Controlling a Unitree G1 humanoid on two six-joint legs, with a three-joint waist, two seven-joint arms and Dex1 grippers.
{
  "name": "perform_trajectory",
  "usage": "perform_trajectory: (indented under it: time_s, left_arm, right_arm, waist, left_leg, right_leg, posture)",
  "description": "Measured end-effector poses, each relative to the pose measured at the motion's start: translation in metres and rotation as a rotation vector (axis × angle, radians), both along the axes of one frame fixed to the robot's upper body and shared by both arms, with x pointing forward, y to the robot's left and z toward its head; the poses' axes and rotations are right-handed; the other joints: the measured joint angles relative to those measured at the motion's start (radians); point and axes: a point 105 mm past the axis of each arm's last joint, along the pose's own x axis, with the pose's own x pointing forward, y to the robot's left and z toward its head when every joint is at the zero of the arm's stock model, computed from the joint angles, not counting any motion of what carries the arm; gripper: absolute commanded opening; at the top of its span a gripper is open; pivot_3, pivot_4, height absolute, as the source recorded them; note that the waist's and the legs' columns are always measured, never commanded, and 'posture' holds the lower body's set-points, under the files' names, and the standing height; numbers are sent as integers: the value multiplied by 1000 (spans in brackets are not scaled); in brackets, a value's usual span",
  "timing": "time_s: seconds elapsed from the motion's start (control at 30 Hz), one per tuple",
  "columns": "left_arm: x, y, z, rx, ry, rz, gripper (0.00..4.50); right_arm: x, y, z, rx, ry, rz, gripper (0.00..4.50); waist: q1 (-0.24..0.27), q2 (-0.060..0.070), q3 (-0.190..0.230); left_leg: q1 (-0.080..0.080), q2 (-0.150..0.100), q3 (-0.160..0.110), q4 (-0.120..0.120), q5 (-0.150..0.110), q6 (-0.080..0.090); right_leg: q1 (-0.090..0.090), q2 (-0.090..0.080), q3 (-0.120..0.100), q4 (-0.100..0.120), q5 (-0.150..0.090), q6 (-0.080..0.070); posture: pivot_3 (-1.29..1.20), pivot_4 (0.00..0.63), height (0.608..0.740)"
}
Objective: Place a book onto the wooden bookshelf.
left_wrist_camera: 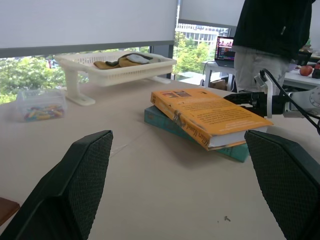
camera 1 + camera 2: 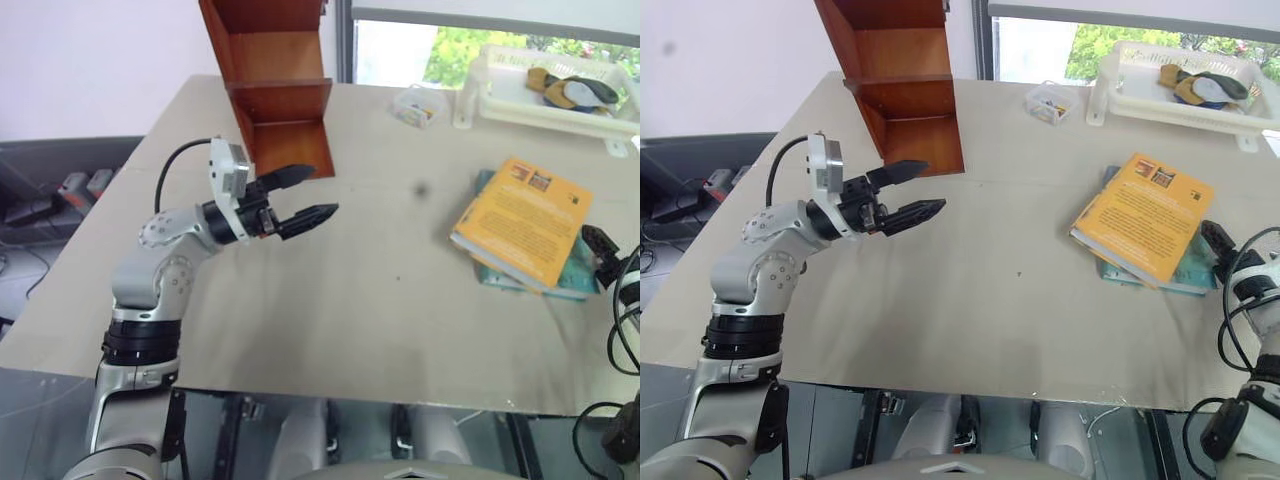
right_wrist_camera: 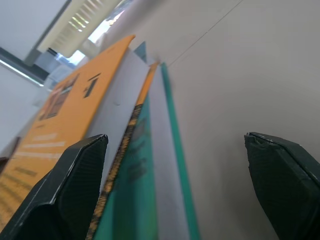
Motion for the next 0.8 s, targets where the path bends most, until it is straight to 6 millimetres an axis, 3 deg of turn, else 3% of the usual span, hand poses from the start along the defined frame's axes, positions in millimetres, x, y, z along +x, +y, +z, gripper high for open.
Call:
perform_trajectory:
  time_s: [0.53,0.8]
  left_arm:
    - [-1,2,-2,2,-3,23,4485]
    - [-2,3,-1,5,-10,27,4485]
  right_arm:
    - [3,38,-1,116,-54,263,4500]
    - [33,38,1,184,-109,121,4500]
  waist:
    - [-3,-1,0]
    - [-12,-3,-1]
  left_leg:
    - [1,2,1,0,0,0]
    - [1,2,2,3,0,0]
  right_leg:
    - [0,1,1,0,0,-1]
    - [1,1,2,0,2,2]
  posture:
    - [0,150,712]
    - [0,150,712]
